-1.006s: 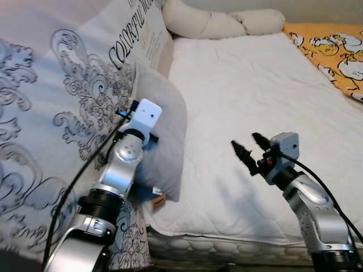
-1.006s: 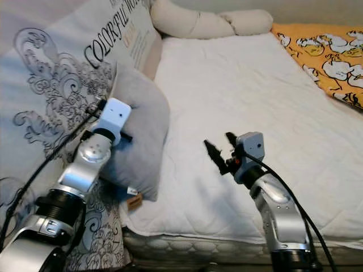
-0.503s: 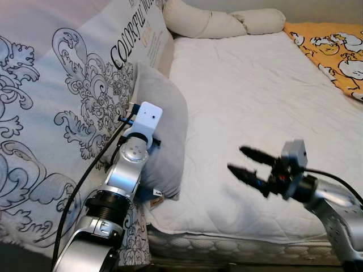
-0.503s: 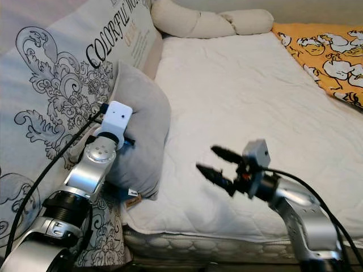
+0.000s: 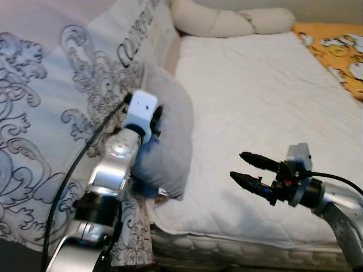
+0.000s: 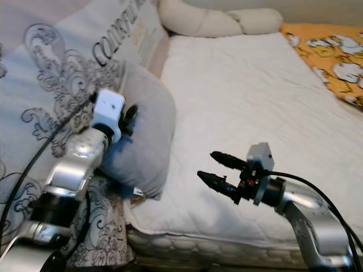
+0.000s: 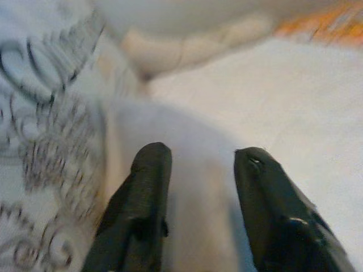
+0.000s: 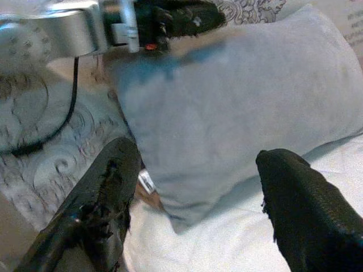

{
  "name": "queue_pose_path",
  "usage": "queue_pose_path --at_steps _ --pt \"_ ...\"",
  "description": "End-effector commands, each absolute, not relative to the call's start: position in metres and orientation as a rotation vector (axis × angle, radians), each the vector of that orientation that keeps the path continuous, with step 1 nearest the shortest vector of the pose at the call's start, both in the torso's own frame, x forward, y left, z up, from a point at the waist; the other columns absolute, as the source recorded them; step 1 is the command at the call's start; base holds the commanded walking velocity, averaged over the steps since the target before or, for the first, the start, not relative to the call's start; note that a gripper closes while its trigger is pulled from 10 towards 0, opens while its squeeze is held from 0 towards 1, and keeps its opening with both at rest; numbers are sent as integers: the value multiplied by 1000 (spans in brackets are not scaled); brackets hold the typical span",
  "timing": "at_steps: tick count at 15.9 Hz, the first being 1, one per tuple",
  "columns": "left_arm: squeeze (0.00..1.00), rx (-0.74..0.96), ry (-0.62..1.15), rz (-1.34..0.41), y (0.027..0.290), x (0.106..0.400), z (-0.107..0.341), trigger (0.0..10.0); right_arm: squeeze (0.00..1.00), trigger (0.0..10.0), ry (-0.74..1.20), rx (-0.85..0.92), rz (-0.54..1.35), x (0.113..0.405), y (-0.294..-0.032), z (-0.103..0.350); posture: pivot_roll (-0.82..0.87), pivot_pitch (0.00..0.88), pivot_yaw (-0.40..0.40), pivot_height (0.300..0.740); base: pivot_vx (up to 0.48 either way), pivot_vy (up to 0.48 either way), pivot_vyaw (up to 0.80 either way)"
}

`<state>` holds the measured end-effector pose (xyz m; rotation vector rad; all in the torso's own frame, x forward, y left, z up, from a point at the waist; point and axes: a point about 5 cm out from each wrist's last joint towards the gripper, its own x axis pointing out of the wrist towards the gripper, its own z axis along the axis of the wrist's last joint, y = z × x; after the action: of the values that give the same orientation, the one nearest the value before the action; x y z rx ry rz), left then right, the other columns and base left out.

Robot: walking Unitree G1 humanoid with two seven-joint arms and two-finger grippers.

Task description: Clean up the room

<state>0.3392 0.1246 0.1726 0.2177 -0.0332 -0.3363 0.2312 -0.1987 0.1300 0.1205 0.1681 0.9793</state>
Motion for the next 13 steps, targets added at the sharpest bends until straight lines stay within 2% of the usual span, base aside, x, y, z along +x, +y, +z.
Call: queue_pose_path --at_steps 1,2,5,7,10,13 --pt "1000 168 -54 -386 124 334 180 10000 0 10000 141 136 950 230 -199 136 -70 0 57 740 0 0 0" --pt "1000 156 -64 -391 123 332 183 10000 0 10000 138 143 933 229 -198 135 -70 0 57 740 0 0 0" --pt "1000 100 -100 -374 131 313 191 10000 0 10000 109 212 719 230 -193 128 -63 0 41 740 0 0 0" --pt "1000 66 -78 -313 146 293 182 10000 0 10000 101 224 536 229 -191 123 -67 0 37 740 0 -397 0" --pt "1000 104 -31 -266 150 283 168 10000 0 10000 65 194 300 238 -194 120 -51 0 16 740 0 -480 0" --pt "988 137 -31 -275 145 276 167 10000 0 10000 55 191 192 244 -189 118 -28 0 -11 740 0 -480 0"
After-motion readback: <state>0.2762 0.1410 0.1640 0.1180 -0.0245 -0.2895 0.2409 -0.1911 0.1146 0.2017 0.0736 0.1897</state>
